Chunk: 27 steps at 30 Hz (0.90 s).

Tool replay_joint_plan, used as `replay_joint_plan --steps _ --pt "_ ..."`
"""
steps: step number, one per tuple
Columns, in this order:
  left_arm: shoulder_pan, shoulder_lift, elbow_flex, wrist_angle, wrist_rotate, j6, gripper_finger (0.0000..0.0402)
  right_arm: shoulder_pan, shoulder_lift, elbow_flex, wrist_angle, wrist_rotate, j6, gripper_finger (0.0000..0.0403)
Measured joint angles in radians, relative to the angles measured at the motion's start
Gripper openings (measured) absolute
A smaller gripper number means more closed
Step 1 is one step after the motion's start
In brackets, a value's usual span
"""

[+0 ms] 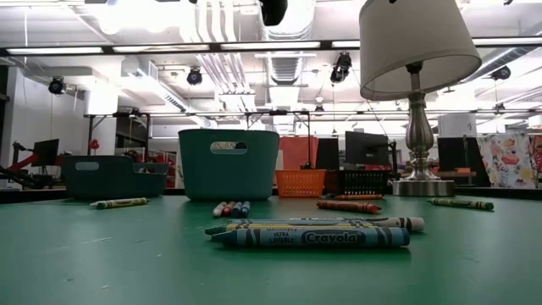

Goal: Sort crayons
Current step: Put the white crayon into the black bin

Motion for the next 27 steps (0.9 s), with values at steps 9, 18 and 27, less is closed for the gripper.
replay_joint_plan --steps 9,18,27 --pt "0.0 -0.004 0.0 -0.01 -0.025 -0.001 0.0 0.003 -0.001 0.001 -0.057 0.032 0.0 0.0137" --pt "0.0 0.005 0.0 -0.027 -0.048 -0.007 0.0 0.003 -0.027 0.001 -0.213 0.108 0.026 0.0137" --pt "0.009 0.032 0.0 0.01 -0.049 -0.02 0.0 0.003 -0.03 0.001 -0.15 0.147 0.031 0.0137"
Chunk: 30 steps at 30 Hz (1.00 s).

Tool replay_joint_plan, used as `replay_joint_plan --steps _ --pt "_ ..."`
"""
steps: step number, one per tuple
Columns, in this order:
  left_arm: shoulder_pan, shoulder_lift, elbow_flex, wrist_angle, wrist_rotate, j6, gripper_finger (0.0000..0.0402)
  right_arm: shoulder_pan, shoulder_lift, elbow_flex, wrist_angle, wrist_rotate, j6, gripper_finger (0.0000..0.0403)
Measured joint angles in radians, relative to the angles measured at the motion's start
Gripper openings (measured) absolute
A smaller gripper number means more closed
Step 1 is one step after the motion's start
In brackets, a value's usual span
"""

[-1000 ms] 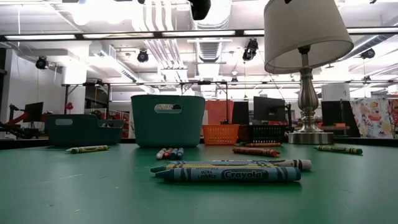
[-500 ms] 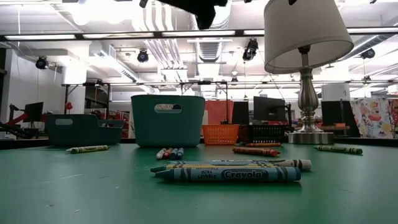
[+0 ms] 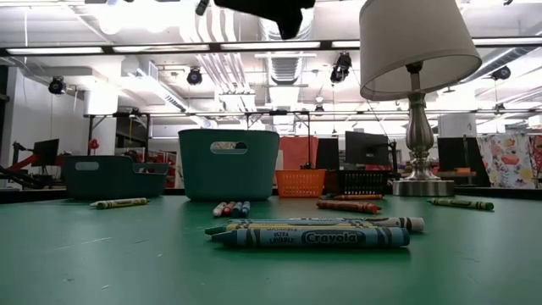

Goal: Sort crayons
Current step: Put the white crayon into the black bin

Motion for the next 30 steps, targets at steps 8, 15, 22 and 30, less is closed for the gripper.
replay_joint_plan --steps 8,15,22,30 --pt "0.008 0.037 0.0 0.088 0.0 0.054 0.0 -0.001 0.002 0.0 0.031 -0.011 -0.002 0.0136" --pt "0.008 0.026 0.0 0.108 0.0 0.056 0.0017 -0.001 0.003 0.0 0.039 -0.011 -0.006 0.0079" --pt "0.009 0.02 0.003 0.101 0.054 0.063 0.0071 -0.002 0.003 0.0 0.035 -0.011 -0.011 0.0019" --pt "0.001 -0.047 0.097 -0.142 0.055 0.066 0.012 -0.079 -0.057 0.0 -0.249 0.192 0.021 0.0018"
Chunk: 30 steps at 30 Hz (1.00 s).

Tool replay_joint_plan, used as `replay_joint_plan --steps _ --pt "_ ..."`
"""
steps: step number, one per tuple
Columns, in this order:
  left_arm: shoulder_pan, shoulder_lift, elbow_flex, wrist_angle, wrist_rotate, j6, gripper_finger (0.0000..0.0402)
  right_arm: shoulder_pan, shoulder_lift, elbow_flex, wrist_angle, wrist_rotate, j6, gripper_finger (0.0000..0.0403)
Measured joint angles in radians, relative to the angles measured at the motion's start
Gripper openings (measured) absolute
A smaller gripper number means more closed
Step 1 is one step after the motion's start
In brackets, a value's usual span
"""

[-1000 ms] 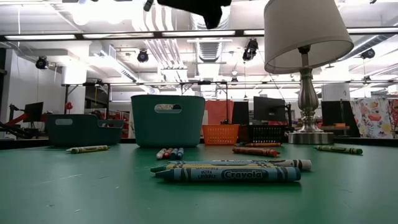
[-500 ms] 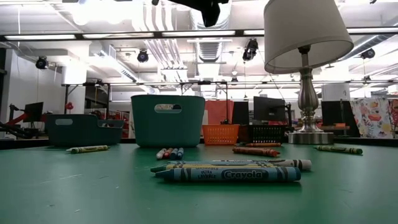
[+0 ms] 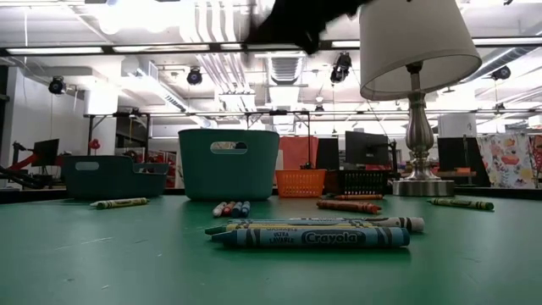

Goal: Sort crayons
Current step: Put the white crayon into the black bin

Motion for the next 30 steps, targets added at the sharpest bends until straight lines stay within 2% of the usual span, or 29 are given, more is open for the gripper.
replay_joint_plan --steps 4,6,10,17,25,30 --pt "-0.001 -0.013 0.055 -0.1 0.0 -0.003 0.0126 -0.117 -0.011 0.0 -0.251 0.26 0.091 0.0017" --pt "-0.001 -0.012 0.076 -0.125 -0.001 -0.003 0.0125 -0.2 -0.009 0.0 -0.36 0.319 0.181 0.0017" --pt "-0.001 -0.008 0.087 -0.134 -0.001 0.004 0.0123 -0.359 0.021 -0.014 -0.478 0.307 0.37 0.0018" --pt "-0.001 -0.007 0.084 -0.139 -0.001 0.004 0.0123 -0.492 0.041 -0.068 -0.476 0.199 0.412 0.0018" --pt "-0.001 -0.006 0.083 -0.14 -0.002 0.004 0.0123 -0.54 0.043 -0.072 -0.482 0.18 0.416 0.0023" --pt "-0.001 -0.005 0.083 -0.141 -0.002 0.005 0.0123 -0.54 0.043 -0.072 -0.483 0.18 0.432 0.005"
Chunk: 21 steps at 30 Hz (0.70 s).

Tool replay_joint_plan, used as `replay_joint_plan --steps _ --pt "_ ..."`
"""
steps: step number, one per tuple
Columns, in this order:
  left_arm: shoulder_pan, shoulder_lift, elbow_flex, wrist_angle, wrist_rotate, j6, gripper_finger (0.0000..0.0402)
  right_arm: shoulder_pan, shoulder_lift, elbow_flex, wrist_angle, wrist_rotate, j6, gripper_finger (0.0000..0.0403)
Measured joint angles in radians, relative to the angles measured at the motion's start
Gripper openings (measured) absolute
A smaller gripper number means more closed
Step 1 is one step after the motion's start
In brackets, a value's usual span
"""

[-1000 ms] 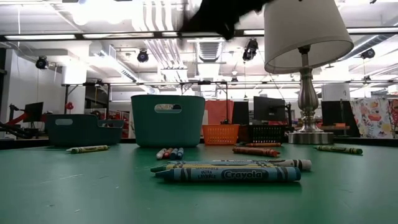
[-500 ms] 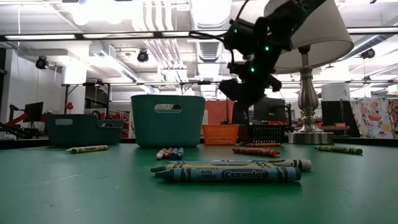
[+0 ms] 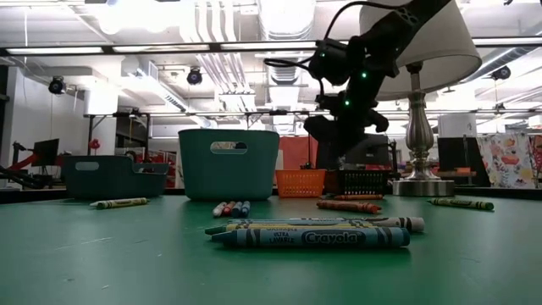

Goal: Sort crayons
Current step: Put the white crayon into the black bin, then put the green crayon into the green bin

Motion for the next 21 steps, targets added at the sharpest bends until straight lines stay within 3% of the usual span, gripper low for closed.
replay_joint_plan --steps 5,13,21 --pt "0.0 0.0 -0.001 0.0 0.0 0.0 0.0123 0.0 0.0 0.0 0.0 0.0 0.004 0.0083" --pt "0.0 0.0 -0.001 -0.028 0.0 -0.03 0.0123 0.028 -0.033 0.0 0.001 0.0 -0.026 0.0088" --pt "0.0 0.0 -0.002 -0.281 0.006 -0.311 0.0123 0.161 -0.113 0.0 -0.002 -0.003 -0.044 0.0088"
